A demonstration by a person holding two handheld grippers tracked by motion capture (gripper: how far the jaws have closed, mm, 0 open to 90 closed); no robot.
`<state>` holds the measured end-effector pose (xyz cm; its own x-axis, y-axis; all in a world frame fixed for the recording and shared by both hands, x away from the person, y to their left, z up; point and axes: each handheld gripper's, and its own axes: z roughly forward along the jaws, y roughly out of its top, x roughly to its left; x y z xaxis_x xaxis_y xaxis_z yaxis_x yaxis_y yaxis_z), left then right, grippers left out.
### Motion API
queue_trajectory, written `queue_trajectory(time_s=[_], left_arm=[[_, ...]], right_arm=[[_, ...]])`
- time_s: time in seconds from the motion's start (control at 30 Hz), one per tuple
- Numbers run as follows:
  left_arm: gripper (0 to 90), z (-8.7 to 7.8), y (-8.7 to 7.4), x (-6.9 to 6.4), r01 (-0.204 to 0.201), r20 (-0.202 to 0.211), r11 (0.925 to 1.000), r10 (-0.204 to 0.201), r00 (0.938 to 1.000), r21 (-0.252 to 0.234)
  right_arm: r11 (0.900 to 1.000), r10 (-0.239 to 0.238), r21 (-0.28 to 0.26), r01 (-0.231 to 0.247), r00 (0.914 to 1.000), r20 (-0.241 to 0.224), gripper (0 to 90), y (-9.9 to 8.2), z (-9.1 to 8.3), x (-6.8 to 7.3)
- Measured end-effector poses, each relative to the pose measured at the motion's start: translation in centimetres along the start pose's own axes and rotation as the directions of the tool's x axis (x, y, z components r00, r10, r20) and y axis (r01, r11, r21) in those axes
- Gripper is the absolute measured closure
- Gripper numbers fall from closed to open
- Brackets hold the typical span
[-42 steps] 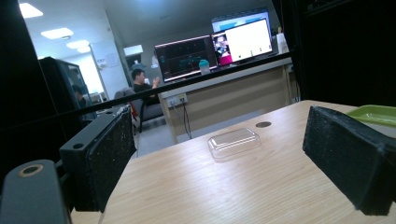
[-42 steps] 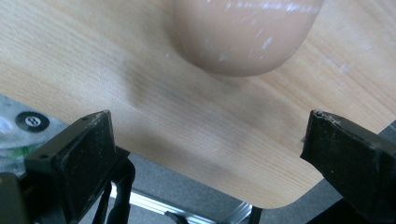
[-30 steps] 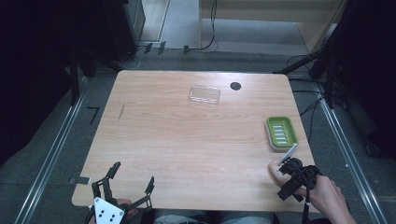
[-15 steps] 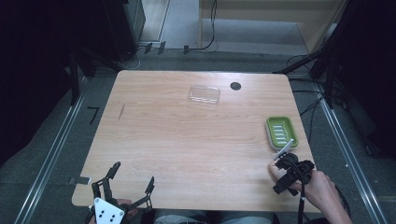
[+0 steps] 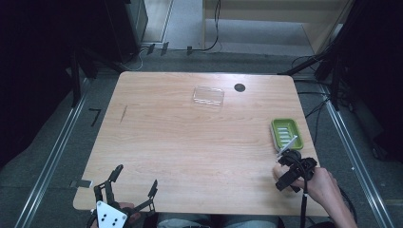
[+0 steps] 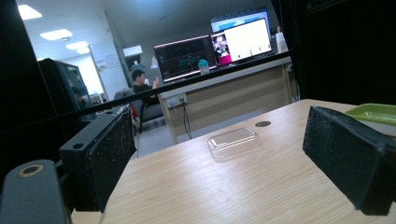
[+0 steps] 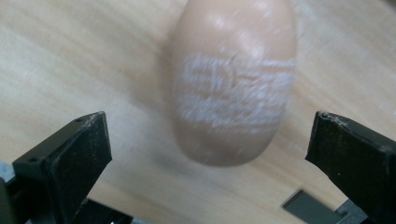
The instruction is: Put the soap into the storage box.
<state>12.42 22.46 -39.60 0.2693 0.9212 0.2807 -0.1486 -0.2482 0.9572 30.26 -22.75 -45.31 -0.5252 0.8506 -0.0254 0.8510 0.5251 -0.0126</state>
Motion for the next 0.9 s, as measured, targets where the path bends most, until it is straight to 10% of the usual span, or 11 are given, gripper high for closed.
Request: queue_trajectory(time_s=[0.9], left_arm=[[9.9, 0.0, 0.0, 0.0, -0.007, 0.005, 1.0, 0.007, 1.0, 0.002]], right_arm=[[0.9998, 0.002, -0.019, -0.002, 0.9993, -0.037, 10.5, 1.4, 1.8, -1.0]])
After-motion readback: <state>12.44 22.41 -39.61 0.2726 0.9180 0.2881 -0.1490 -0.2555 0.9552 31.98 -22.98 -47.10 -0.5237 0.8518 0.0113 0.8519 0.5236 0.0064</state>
